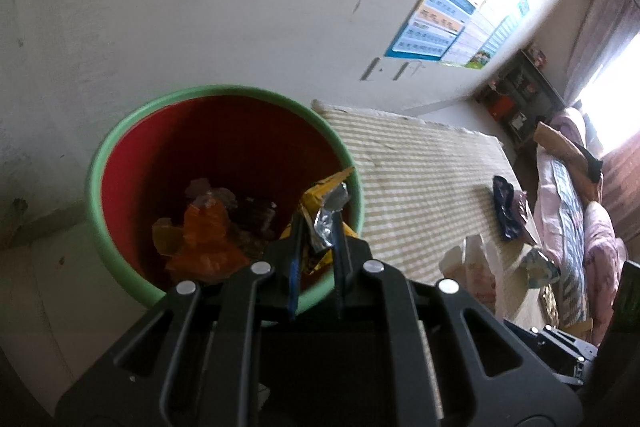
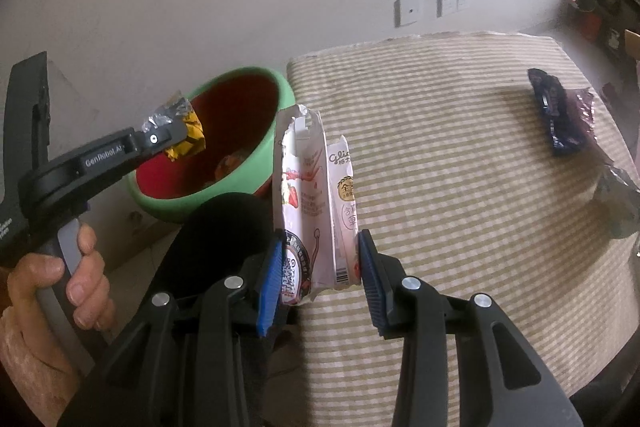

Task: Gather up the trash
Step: 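Lower the yellow wrapper and milk carton into the red bin with both grippers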

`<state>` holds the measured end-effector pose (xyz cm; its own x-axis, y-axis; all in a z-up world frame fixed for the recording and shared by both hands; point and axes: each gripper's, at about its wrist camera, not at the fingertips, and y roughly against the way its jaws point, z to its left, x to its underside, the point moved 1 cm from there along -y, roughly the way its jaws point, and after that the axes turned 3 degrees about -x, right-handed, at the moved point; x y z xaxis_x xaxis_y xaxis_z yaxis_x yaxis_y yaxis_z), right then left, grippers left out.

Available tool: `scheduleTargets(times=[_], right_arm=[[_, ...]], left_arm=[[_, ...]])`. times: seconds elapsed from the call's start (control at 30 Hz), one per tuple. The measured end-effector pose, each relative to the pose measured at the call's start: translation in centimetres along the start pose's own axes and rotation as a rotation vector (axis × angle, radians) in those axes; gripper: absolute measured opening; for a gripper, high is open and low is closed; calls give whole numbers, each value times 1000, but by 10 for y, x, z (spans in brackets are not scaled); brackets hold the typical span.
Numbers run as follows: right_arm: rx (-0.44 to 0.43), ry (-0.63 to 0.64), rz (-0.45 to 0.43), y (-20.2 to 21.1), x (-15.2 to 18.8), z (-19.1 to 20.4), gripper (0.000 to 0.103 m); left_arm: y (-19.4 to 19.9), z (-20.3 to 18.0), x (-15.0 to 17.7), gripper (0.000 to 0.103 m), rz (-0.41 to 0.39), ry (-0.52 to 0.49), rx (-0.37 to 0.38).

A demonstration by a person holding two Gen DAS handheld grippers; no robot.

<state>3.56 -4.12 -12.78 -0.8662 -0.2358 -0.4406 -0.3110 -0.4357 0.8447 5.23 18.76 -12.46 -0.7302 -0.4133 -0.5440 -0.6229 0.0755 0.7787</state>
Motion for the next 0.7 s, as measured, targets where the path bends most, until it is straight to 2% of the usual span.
scheduleTargets(times=[0.33,0.7], right_arm=[[-30,54,-1,-23,-41,31,36],[-76,145,-34,-41,-89,83,36]], left_arm=[[-4,31,-10,13,-7,62,-28],[-7,55,-26,13,-27,93,-53]])
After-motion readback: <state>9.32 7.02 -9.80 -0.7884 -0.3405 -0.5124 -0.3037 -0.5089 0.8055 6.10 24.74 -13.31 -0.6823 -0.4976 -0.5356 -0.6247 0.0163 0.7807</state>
